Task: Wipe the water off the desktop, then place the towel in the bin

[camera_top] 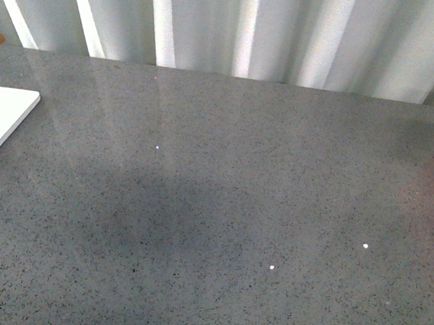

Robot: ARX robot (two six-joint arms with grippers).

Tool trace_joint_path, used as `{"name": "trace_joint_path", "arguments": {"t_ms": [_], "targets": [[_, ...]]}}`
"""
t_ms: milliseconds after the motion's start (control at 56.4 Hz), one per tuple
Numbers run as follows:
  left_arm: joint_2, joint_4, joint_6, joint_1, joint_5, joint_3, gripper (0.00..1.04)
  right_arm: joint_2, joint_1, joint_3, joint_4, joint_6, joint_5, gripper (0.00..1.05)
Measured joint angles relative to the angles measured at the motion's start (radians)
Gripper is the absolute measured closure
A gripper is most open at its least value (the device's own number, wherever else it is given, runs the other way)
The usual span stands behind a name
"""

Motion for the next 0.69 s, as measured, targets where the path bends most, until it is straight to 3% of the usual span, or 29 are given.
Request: {"name": "trace_joint_path", "arguments": {"t_ms": [266,373,444,550,603,692], "targets": [[0.0,0.0,0.0,0.0,0.0,0.0,0.07,0.0,0.0,0.0,0.001,0.001,-0.001,0.07],[0.0,0.0,0.0,0.0,-0.003,0.0,0.07,-0.13,-0.019,-0.314,0.576,0.152,-0.421,0.24],[0.001,0.0,0.0,0.0,0.001,0.0,0.07,-0.212,-0.007,-0.528,0.921,0.207,-0.548,0.35],[-0.001,0.0,0.0,0.0,0.001,0.0,0.07,-0.302,0.035,-0.784,1.476,0.249,-0.565,0.52],[-0.001,0.0,0.0,0.0,0.0,0.0,0.07,-0.347,0.055,-0.854,1.62,0.259,-0.557,0.61],[0.0,0.0,0.0,0.0,-0.001,0.0,0.07,-0.425,0.084,-0.951,1.708,0.265,-0.534,0.78]]}}
